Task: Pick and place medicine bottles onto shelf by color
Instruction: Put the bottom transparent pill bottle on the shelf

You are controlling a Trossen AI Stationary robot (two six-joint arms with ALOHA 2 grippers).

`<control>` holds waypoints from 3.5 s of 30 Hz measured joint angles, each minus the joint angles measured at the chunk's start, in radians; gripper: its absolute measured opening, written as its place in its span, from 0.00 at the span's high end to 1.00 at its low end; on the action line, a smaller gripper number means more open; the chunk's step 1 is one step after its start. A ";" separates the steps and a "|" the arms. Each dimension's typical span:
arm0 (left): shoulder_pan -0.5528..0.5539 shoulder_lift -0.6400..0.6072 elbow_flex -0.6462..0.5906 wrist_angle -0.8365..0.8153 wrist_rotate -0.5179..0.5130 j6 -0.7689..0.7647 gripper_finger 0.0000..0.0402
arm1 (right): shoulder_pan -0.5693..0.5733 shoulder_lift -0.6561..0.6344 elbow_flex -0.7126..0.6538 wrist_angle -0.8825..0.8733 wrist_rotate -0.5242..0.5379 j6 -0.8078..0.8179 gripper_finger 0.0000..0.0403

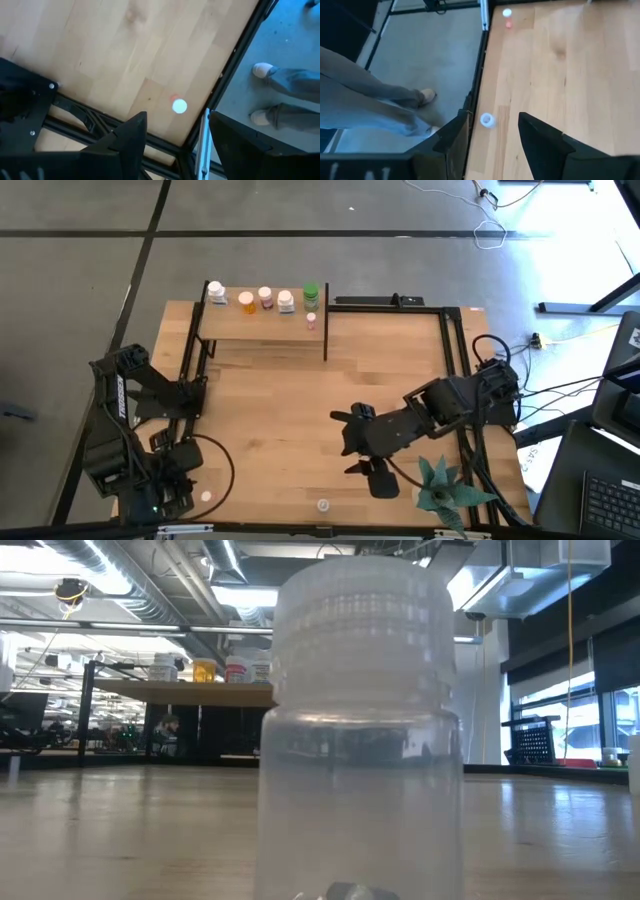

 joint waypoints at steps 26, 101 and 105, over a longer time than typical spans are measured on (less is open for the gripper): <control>0.000 0.000 0.000 0.000 -0.007 -0.045 0.48 | -0.051 0.171 0.000 0.006 -0.226 -0.244 0.56; 0.000 -0.001 0.000 0.080 -0.096 0.146 0.48 | 0.020 0.636 -0.001 0.197 -0.190 -0.841 0.38; 0.000 -0.001 0.000 0.081 -0.096 0.145 0.48 | 0.020 0.640 -0.001 0.200 -0.188 -0.840 0.45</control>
